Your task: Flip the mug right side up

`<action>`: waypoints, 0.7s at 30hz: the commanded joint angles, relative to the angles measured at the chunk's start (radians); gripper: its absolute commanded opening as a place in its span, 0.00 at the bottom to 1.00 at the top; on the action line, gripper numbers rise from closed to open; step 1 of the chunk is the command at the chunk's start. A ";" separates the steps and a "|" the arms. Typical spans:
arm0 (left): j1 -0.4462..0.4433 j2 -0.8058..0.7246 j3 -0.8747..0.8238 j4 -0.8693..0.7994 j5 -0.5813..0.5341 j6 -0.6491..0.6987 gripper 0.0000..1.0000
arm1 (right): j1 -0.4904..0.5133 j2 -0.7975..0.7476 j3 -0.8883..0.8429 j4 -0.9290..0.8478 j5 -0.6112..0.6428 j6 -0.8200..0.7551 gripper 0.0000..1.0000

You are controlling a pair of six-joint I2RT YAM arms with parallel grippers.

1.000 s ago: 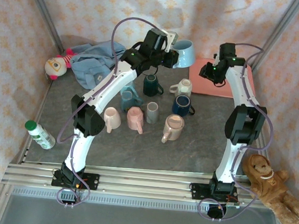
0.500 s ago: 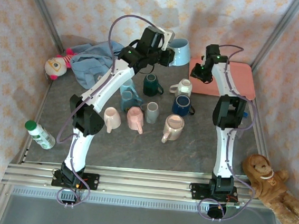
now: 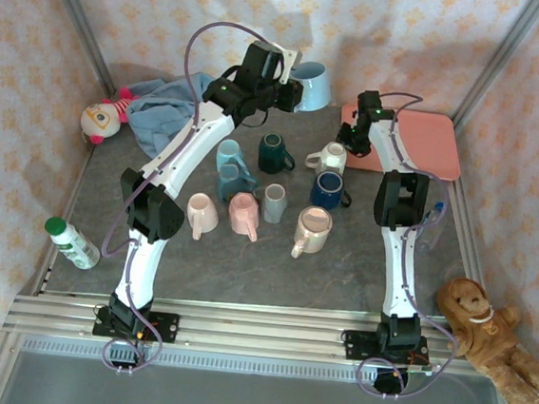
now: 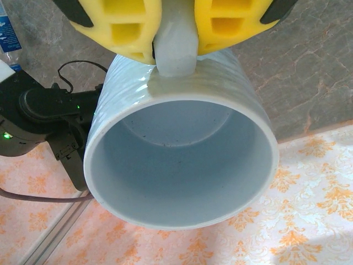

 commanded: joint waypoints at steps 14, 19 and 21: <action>0.020 -0.078 -0.002 0.074 0.038 0.032 0.00 | 0.033 -0.023 0.009 0.126 -0.203 0.040 0.25; 0.020 -0.060 0.005 0.088 0.040 0.030 0.00 | 0.016 -0.054 0.060 0.132 -0.172 0.069 0.27; 0.020 -0.043 0.018 0.092 0.037 0.027 0.00 | 0.002 -0.078 0.069 0.126 -0.127 0.085 0.31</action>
